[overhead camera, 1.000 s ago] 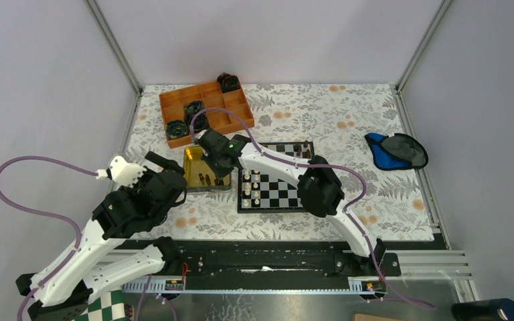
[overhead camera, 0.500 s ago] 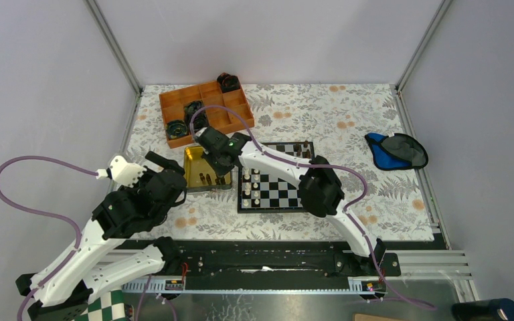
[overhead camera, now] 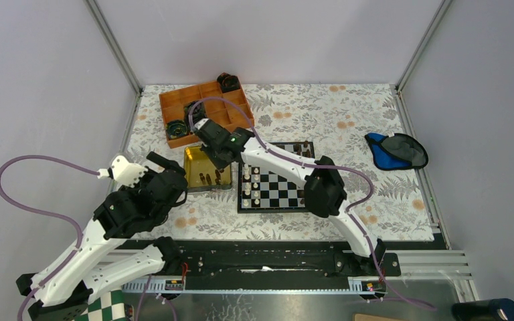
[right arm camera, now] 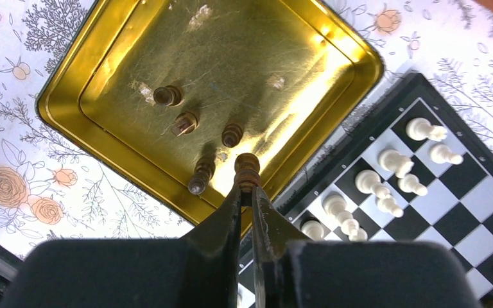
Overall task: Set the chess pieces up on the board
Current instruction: Pick up the chess piece from the storage box, then place the chess piece on the chessboard.
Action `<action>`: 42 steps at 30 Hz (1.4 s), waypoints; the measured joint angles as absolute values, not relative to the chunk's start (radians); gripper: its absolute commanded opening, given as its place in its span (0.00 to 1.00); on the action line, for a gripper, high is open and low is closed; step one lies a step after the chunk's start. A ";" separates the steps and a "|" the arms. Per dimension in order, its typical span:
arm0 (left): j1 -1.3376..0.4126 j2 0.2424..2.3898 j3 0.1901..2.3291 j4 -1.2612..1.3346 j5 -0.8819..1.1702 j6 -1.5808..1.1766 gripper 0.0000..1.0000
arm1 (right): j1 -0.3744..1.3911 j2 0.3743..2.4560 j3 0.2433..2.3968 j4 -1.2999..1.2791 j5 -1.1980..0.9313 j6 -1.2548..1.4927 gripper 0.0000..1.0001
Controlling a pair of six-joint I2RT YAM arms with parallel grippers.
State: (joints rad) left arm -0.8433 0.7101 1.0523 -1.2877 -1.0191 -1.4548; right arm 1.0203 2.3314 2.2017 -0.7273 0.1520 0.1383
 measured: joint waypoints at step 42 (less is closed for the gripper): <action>-0.843 0.897 1.024 -0.994 -0.998 -1.143 0.99 | 0.625 1.494 1.462 -0.772 0.379 0.215 0.00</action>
State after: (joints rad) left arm -0.8433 0.8967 1.0241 -0.9943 -0.9981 -1.1435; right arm 0.6254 1.4944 1.4616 -0.7723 0.3790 0.2153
